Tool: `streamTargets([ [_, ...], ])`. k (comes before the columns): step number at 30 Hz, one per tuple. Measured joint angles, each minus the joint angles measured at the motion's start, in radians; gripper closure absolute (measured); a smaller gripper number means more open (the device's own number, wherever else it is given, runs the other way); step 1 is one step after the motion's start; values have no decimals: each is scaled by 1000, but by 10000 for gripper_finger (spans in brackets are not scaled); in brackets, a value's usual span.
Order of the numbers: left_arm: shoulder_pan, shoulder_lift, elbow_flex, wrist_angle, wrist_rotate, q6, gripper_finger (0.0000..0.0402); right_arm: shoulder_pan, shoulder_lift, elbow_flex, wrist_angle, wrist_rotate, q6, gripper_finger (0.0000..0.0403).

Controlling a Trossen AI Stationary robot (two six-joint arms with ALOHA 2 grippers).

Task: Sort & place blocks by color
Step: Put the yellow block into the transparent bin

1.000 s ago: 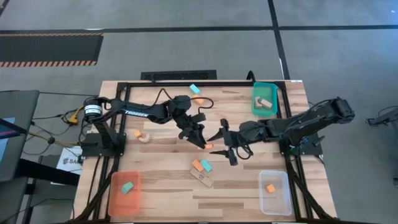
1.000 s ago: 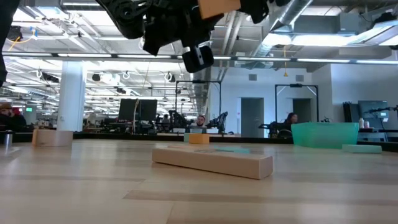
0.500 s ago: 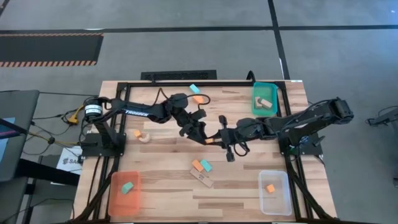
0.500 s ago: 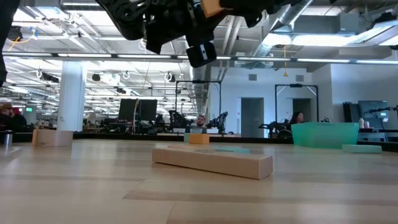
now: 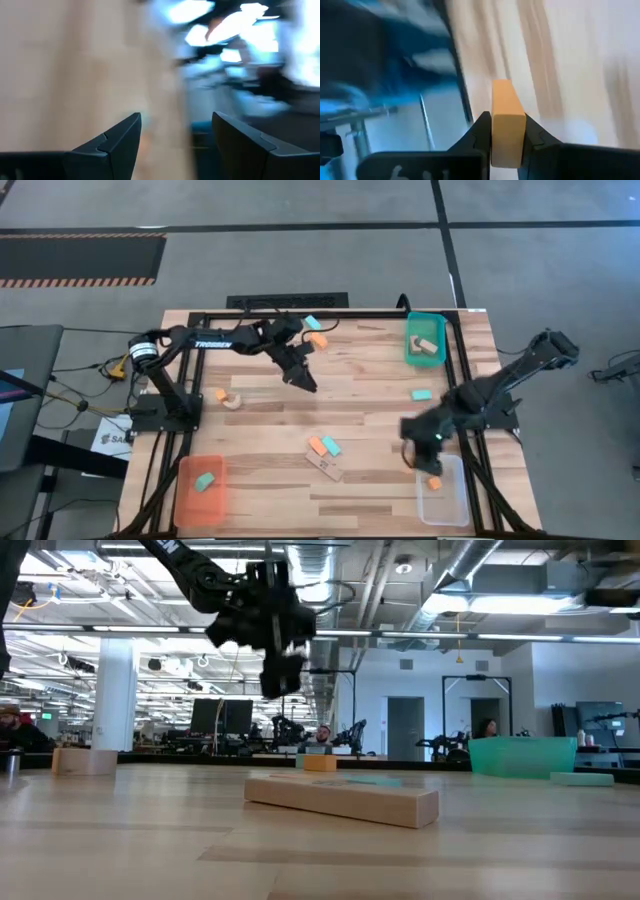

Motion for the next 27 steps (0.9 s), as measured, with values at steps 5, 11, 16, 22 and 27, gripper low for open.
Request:
streamTargets([
  [5, -36, -34, 0, -333, -521, 287, 169, 153, 56, -1, -211, -75, 231, 347],
  [11, -124, -81, -4, -463, -815, 390, 169, 225, 160, -2, -238, -141, 213, 346],
  [16, -176, -94, -5, -464, -898, 346, 168, 239, 235, -83, -208, -228, 159, 345],
  [22, -216, -96, -5, -469, -910, 299, 168, 237, 258, -147, -129, -286, 128, 345],
  [27, -241, -96, -5, -486, -913, 259, 168, 228, 258, -151, -145, -287, 111, 344],
])
